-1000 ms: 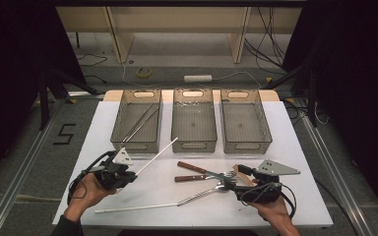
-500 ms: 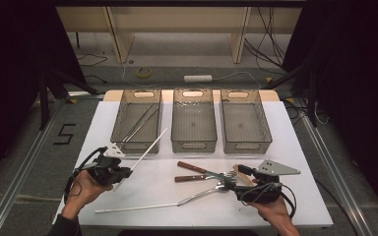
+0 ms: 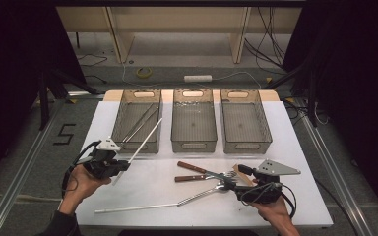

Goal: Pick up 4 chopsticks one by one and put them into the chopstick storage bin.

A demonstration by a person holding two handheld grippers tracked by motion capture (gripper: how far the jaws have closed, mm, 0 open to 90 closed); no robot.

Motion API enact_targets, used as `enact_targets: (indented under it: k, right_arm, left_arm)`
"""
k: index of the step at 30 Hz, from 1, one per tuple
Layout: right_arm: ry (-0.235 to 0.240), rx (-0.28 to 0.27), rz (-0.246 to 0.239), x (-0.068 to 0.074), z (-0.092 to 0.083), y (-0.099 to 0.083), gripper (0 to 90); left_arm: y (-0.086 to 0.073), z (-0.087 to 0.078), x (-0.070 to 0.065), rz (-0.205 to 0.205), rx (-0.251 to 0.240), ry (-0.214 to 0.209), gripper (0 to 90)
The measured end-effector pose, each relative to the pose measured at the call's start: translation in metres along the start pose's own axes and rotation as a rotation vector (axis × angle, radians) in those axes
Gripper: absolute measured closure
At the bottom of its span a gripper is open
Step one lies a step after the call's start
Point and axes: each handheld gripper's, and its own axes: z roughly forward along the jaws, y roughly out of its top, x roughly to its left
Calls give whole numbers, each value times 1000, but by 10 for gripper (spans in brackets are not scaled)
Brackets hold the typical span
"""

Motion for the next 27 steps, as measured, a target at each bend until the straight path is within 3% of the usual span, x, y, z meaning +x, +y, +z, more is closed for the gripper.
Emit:
enact_targets:
  k: [15,23,27]
  right_arm:
    - [-5,1,4,-1,0,-1,252]
    - [-6,0,7,-2,0,-1,252]
    - [-7,-3,6,-2,0,-1,252]
  left_arm:
    - [19,-8,20,-33,-76,33,836]
    - [38,-8,32,-47,-111,47,837]
    - [48,-6,38,-44,-106,60,836]
